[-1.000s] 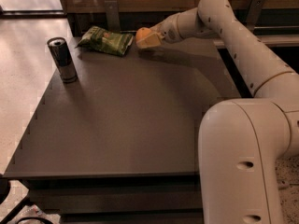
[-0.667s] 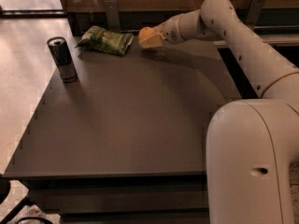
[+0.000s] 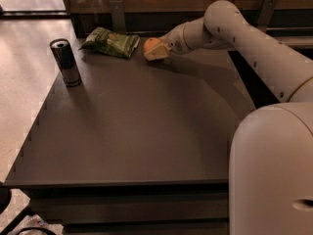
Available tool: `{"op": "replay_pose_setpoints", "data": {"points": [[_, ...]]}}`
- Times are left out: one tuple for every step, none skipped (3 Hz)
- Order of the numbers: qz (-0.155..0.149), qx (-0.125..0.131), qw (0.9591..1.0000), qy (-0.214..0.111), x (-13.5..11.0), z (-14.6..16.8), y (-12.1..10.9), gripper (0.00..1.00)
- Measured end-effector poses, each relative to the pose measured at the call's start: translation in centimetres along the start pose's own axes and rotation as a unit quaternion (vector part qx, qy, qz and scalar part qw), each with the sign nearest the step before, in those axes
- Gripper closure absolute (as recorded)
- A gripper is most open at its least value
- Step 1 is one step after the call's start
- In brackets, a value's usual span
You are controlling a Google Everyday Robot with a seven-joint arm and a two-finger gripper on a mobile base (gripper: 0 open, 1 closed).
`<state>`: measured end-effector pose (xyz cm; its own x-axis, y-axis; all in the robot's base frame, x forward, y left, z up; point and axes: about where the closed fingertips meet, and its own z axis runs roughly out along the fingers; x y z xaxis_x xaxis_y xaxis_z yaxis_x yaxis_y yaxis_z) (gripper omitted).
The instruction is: Move orange near green jalapeno chip bag
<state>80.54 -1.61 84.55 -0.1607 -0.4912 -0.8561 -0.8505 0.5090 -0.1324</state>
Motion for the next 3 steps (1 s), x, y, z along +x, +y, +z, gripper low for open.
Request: {"op": "replay_pose_setpoints", "data": {"points": [[0.003,-0.018,0.9997,0.016,0.71,1.30,1.38,1.00],[0.003,-0.020,0.9997,0.016,0.73,1.60,1.56,0.81],[0.004,-0.022,0.9996,0.016,0.74,1.78,1.68,0.58]]}}
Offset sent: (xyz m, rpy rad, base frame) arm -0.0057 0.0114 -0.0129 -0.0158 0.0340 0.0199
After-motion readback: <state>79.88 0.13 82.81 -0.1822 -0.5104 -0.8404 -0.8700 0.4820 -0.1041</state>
